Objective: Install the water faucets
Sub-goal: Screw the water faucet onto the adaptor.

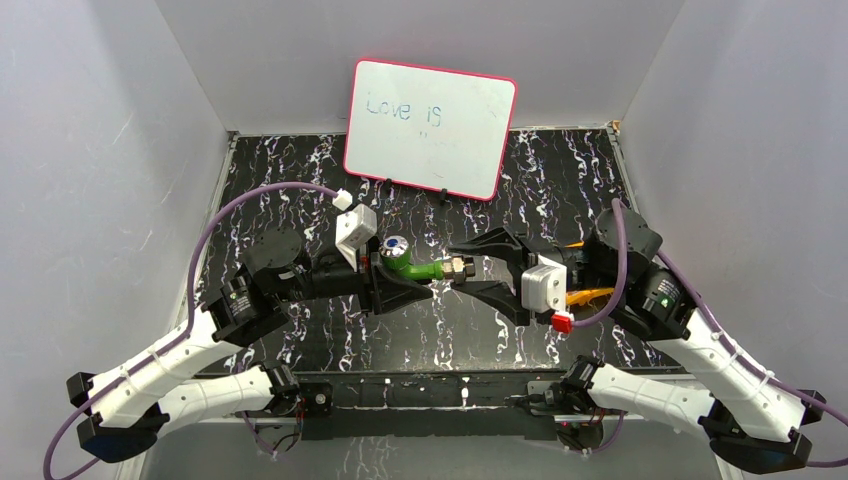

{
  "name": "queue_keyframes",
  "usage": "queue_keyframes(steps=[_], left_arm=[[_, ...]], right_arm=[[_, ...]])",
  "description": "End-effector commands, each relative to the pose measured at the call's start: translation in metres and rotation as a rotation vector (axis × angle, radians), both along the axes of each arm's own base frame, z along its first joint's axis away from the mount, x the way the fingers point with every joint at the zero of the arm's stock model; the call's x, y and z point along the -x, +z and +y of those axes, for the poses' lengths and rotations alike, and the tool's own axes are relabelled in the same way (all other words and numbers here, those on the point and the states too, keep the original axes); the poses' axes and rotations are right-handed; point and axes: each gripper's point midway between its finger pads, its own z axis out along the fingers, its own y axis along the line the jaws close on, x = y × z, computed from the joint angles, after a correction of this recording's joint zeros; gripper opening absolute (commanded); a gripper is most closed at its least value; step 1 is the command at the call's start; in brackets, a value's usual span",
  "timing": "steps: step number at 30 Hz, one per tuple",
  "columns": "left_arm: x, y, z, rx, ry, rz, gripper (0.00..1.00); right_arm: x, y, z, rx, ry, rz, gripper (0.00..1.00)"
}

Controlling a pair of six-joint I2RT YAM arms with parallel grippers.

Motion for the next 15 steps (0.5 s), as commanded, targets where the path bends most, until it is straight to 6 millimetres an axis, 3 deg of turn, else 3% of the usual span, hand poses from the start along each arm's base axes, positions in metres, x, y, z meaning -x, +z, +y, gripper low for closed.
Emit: queue_keyframes(steps=[1,6,13,15], left_arm=[[0.011,0.0446,0.0089,0.12,-0.027,-0.072,0.0],[0.0121,0.0444,0.0088,0.122,-0.034,-0.075,0.0],[0.0134,0.0468,0.0101,0.139,-0.038,-0.095,0.0],[0.014,0.0493,0.0111,0.154,-0.037,-0.104,0.11]], right_arm=[[0.0001,0.0047,-0.0006,-0.011,0.001,-0.018,0.6],[-0.0005,0.0025,-0.0002,-0.004,-0.001,-0.002,0.52],[0.0021,0.0018,0.0018,-0.028,0.013,0.035,0.25],[0.0023,0.0036,0.0024,-0.042,0.016,0.034,0.22]])
